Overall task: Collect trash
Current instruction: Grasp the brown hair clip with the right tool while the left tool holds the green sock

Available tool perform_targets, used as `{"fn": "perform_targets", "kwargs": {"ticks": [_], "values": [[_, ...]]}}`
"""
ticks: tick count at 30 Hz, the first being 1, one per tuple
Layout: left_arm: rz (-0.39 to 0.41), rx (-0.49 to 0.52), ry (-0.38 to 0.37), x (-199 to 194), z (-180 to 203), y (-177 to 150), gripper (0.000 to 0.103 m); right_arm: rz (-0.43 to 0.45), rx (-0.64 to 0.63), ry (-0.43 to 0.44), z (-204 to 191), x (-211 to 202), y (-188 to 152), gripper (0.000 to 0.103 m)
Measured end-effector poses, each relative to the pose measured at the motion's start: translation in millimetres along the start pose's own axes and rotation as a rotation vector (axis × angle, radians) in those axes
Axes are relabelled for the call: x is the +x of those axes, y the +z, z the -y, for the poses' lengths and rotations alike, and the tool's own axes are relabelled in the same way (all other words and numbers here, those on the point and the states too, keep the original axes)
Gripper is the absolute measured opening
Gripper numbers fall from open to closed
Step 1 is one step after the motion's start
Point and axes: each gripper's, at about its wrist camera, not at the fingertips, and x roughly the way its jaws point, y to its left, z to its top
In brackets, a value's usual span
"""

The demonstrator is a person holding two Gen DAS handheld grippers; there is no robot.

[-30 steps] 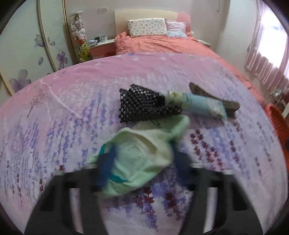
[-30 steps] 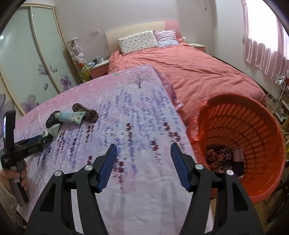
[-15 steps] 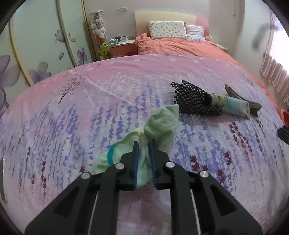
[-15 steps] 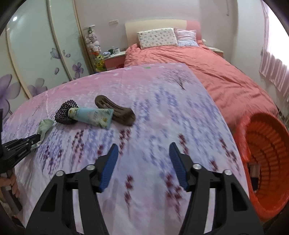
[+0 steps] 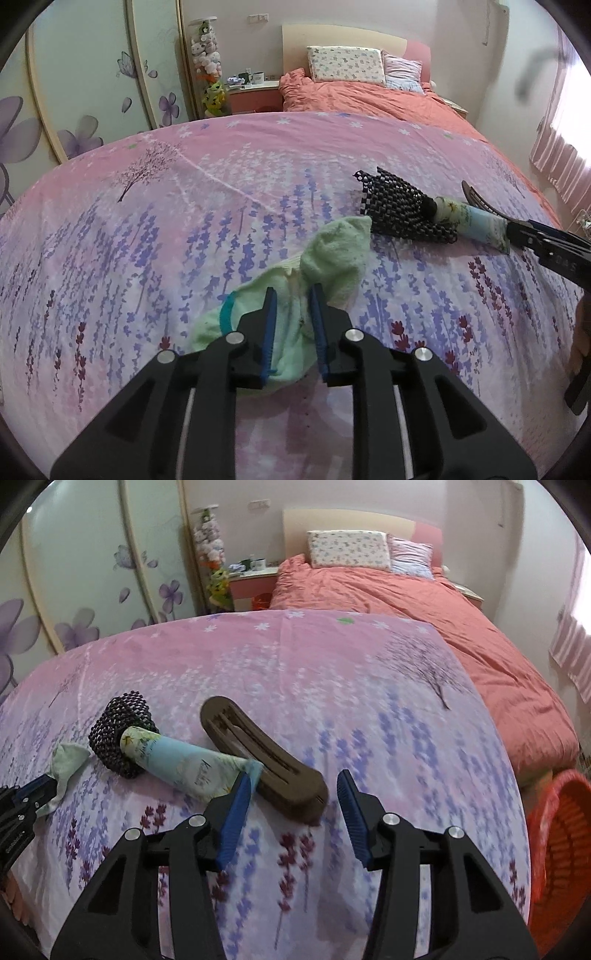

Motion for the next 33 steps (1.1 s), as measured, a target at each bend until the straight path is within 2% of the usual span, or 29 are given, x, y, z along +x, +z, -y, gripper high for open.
{"fn": "perform_targets", "kwargs": {"ticks": [6, 16, 20, 24, 26, 30, 31, 32, 33], "values": [[-0.001, -0.01, -0.01, -1, -5, 0, 0.021, -0.005, -0.022, 0.009, -1, -2, 4, 0.038], [-0.002, 0.0, 0.006, -1, -5, 2, 0.022, -0.03, -0.042, -0.012, -2, 3, -2, 0.041], [-0.002, -0.002, 0.005, -1, -3, 2, 0.023, -0.03, -0.022, -0.012, 0, 0, -3, 0.035], [-0.002, -0.003, 0.004, -1, -2, 2, 0.023, -0.027, 0.02, -0.047, 10, -12, -17, 0.032], [-0.002, -0.003, 0.004, -1, -2, 1, 0.023, -0.033, 0.033, -0.042, 16, -17, -24, 0.032], [-0.002, -0.003, 0.005, -1, -2, 1, 0.023, -0.05, 0.063, 0.02, 22, -30, -34, 0.032], [-0.002, -0.002, 0.005, -1, -2, 2, 0.023, -0.045, 0.065, 0.029, 24, -32, -34, 0.033], [-0.002, -0.003, 0.005, -1, -2, 1, 0.023, -0.033, 0.064, 0.039, 24, -33, -34, 0.042], [-0.002, -0.002, 0.006, -1, -2, 2, 0.023, -0.025, 0.061, 0.037, 23, -33, -33, 0.056]]}}
